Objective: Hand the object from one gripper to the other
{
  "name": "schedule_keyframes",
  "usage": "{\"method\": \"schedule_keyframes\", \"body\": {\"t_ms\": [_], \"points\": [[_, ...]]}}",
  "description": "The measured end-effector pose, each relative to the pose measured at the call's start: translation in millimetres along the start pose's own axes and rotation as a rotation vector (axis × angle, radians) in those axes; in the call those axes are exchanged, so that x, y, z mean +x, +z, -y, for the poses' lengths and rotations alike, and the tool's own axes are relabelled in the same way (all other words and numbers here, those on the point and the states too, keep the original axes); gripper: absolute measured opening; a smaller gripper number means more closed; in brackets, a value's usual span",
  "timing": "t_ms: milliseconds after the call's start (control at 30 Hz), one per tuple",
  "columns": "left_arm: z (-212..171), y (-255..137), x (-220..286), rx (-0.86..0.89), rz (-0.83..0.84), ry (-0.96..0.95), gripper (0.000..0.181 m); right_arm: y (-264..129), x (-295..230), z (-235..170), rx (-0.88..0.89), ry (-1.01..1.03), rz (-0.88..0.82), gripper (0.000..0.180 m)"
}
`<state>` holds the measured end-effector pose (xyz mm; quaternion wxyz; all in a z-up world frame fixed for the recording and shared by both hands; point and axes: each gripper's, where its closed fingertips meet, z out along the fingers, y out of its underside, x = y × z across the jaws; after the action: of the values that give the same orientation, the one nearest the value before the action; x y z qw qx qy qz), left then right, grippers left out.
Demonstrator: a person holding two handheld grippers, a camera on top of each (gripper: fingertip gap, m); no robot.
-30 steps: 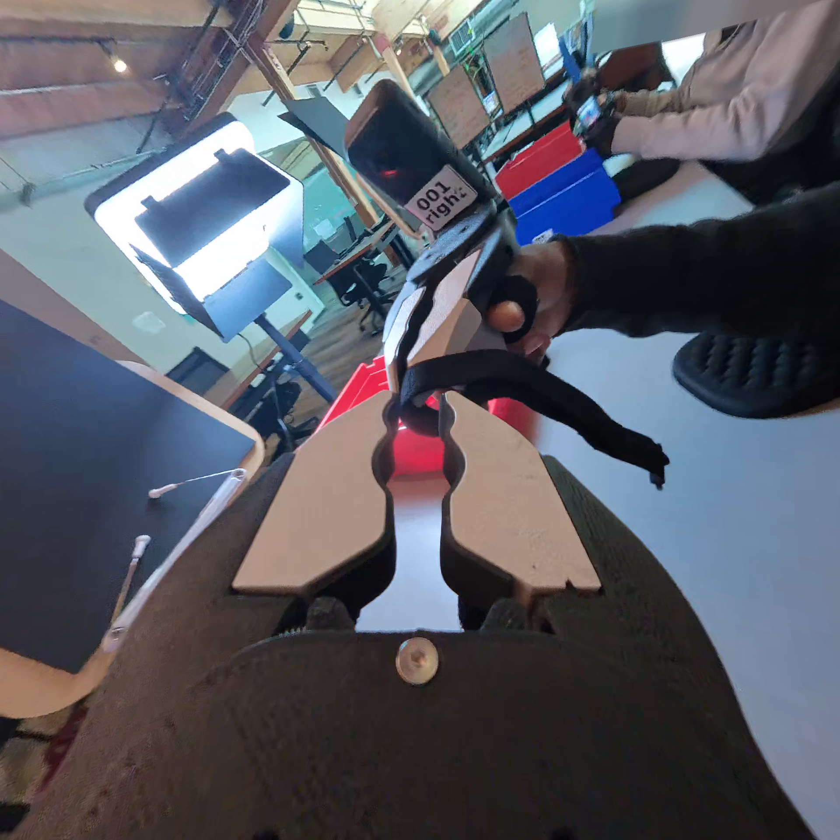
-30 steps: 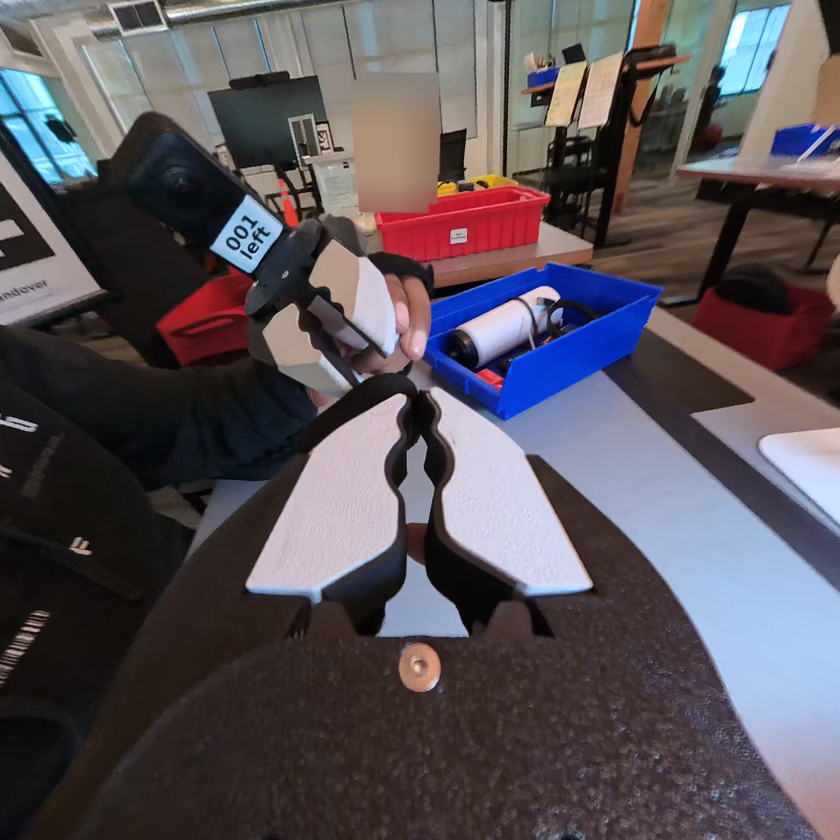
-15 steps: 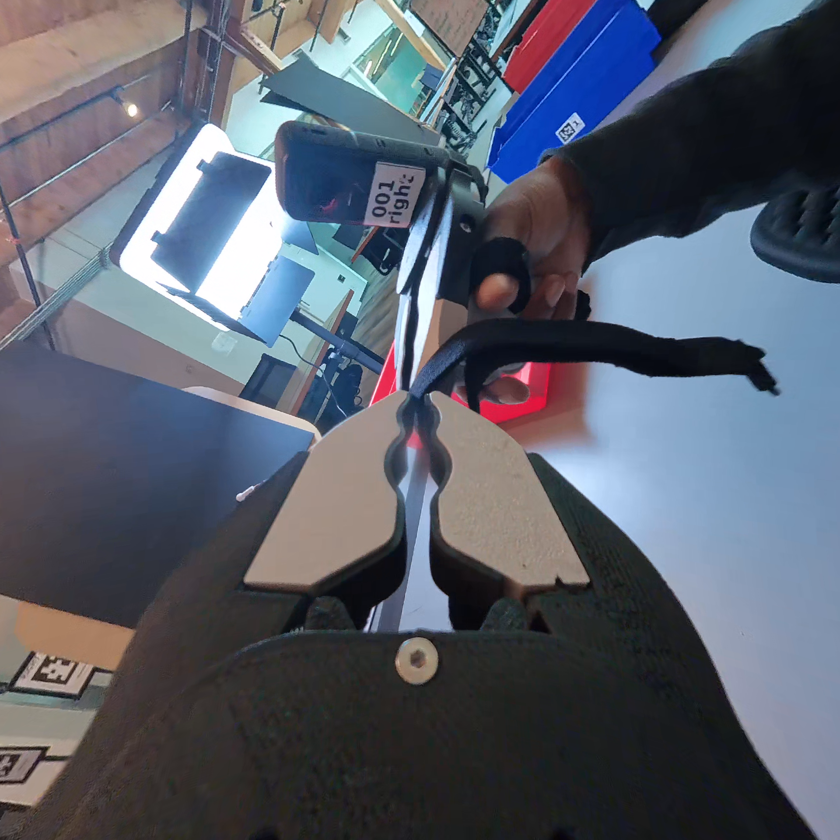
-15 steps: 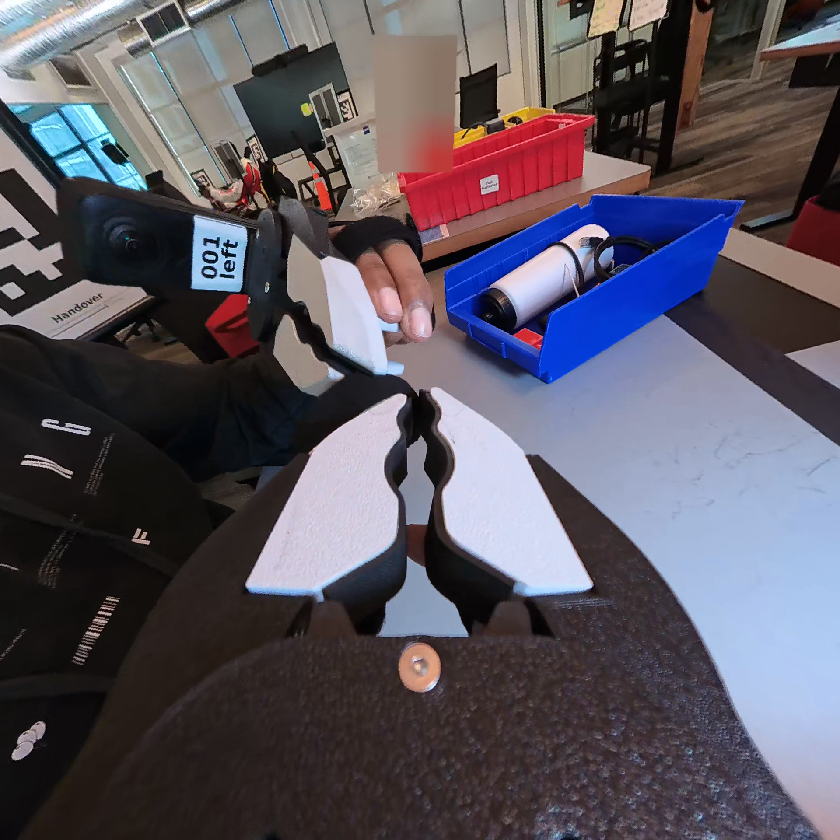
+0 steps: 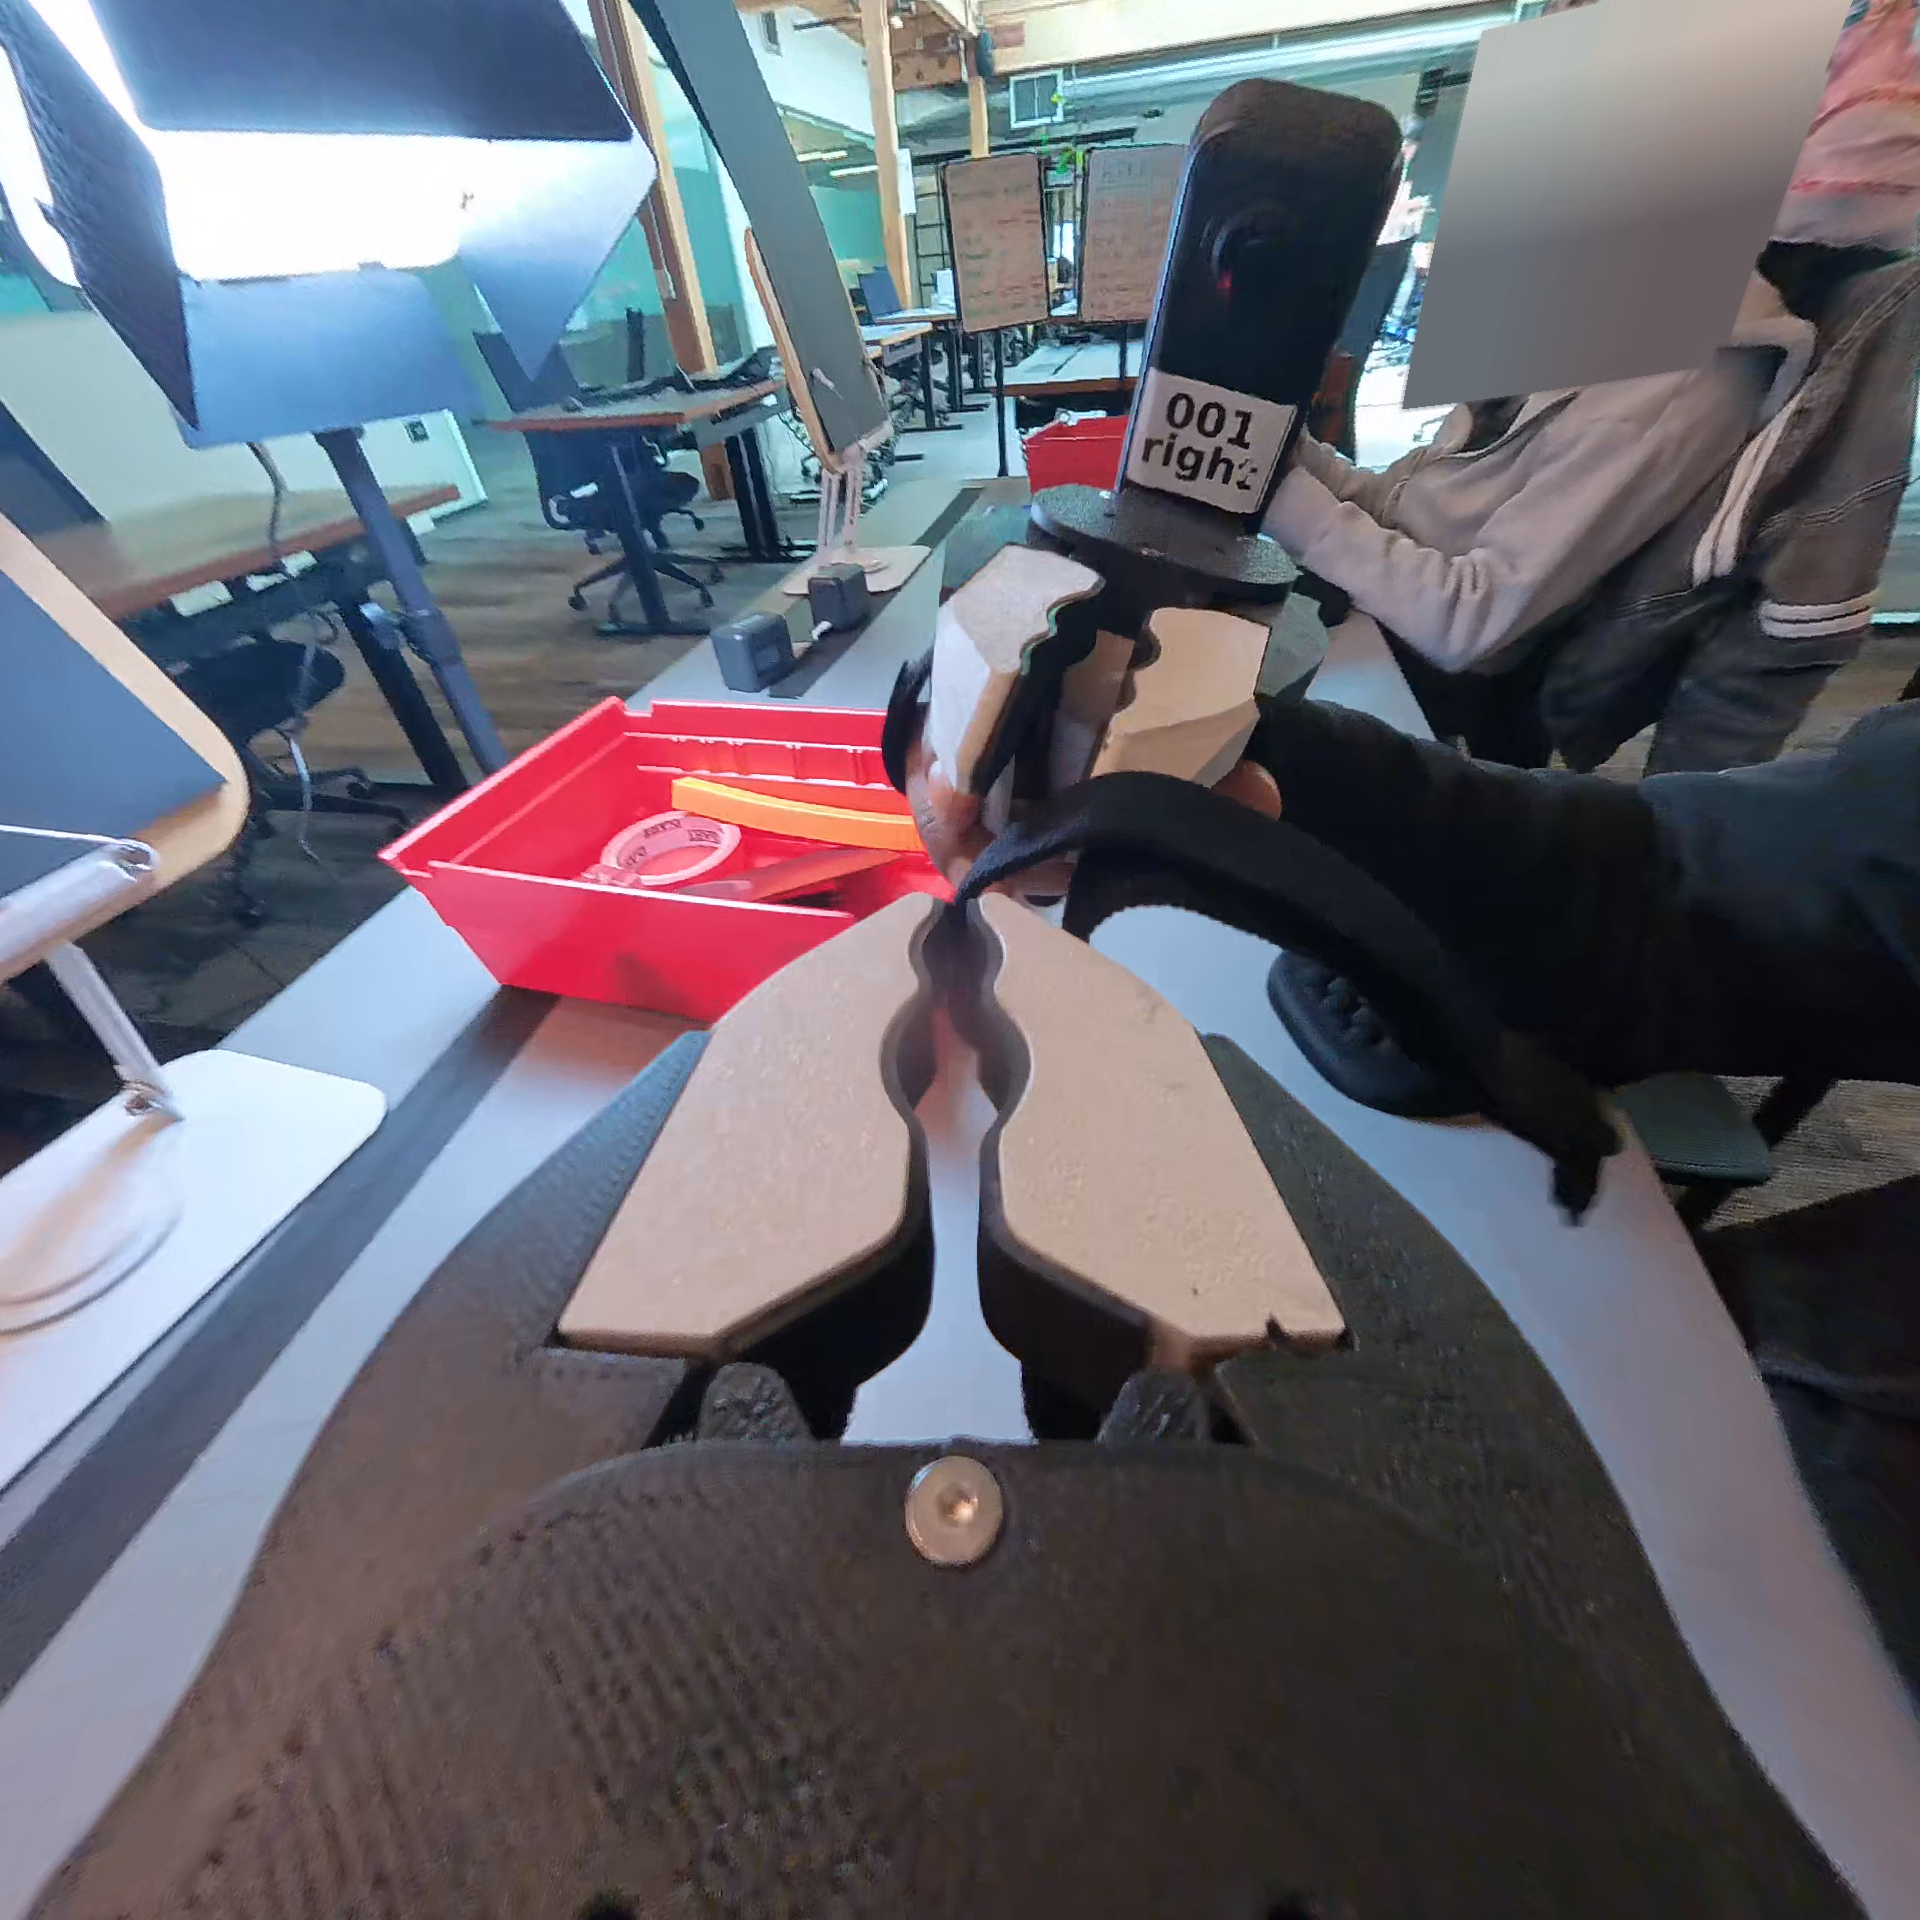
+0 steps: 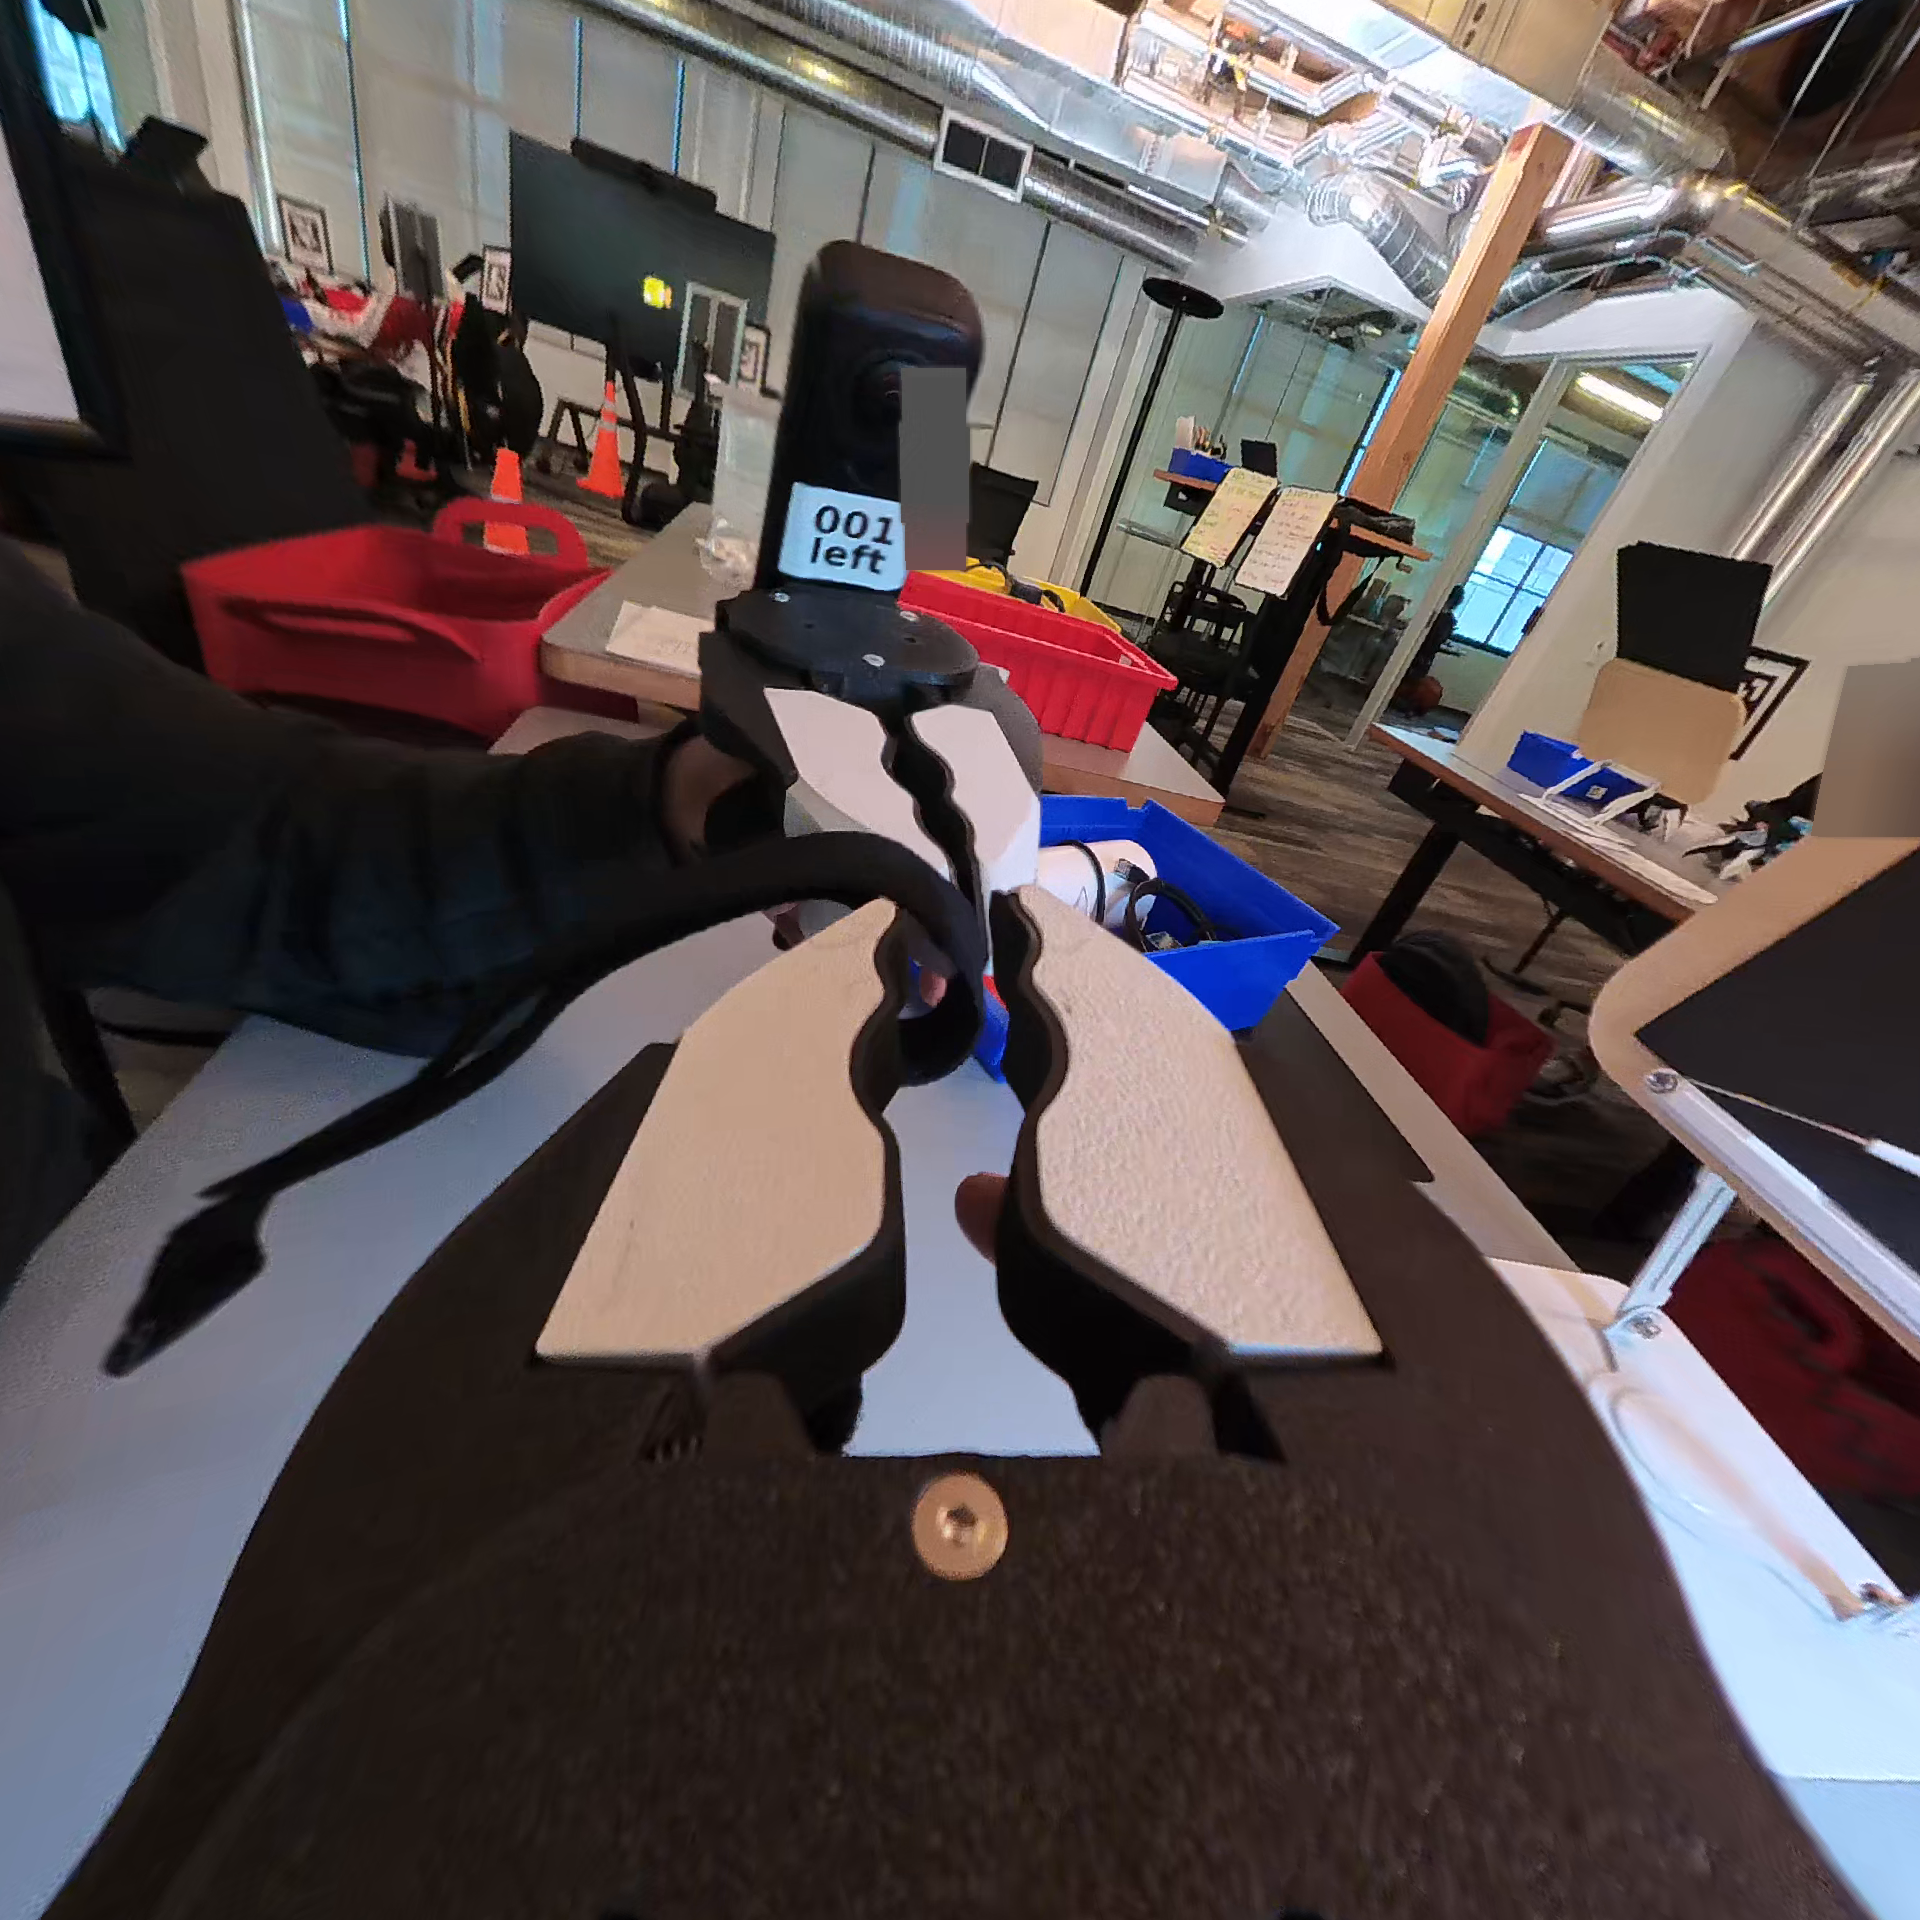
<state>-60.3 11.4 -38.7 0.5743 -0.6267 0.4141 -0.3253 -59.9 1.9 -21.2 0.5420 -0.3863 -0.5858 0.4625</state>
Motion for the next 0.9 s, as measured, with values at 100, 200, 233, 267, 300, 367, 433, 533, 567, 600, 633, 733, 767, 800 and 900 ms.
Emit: {"method": "schedule_keyframes", "body": {"t_ms": [100,200,233,267,300,367,433,533,567,600,633,733,767,800,900], "points": [[-4,3,2,-0.024,-0.020,-0.033,0.002,-1,-3,-2,-0.016,-0.054,0.006,0.015],[-10,7,3,-0.060,-0.017,-0.049,0.002,2,-8,-9,-0.058,-0.109,0.013,0.015],[-12,8,4,-0.070,-0.026,-0.058,0.002,2,-8,-8,-0.057,-0.128,0.008,0.015],[-13,9,5,-0.075,-0.035,-0.063,0.002,2,-8,-7,-0.049,-0.134,0.004,0.010],[-15,9,5,-0.080,-0.037,-0.062,0.002,2,-9,-6,-0.047,-0.129,0.009,0.004],[-18,11,5,-0.104,-0.025,-0.045,0.002,3,-8,-10,-0.071,-0.133,0.004,0.003],[-19,11,9,-0.105,-0.033,-0.006,0.002,3,-5,-8,-0.055,-0.089,0.001,0.003],[-7,7,5,-0.046,0.018,0.053,0.012,-1,1,-4,-0.029,0.069,0.020,0.002],[-3,5,4,-0.027,0.042,0.085,0.015,0,1,-8,-0.052,0.102,0.031,0.002],[2,2,3,-0.006,0.061,0.125,0.016,0,2,-11,-0.065,0.119,0.028,0.002],[6,0,5,0.004,0.069,0.167,0.017,1,2,-14,-0.077,0.139,0.034,0.002],[7,-4,7,-0.012,0.101,0.312,0.018,5,-2,-19,-0.100,0.216,0.071,0.002],[6,-5,9,-0.018,0.101,0.357,0.019,5,-3,-20,-0.106,0.232,0.082,0.003],[5,-5,11,-0.022,0.107,0.400,0.019,6,-4,-22,-0.115,0.246,0.088,0.002],[4,-4,14,-0.029,0.117,0.488,0.018,8,-7,-25,-0.134,0.291,0.110,0.002]]}}
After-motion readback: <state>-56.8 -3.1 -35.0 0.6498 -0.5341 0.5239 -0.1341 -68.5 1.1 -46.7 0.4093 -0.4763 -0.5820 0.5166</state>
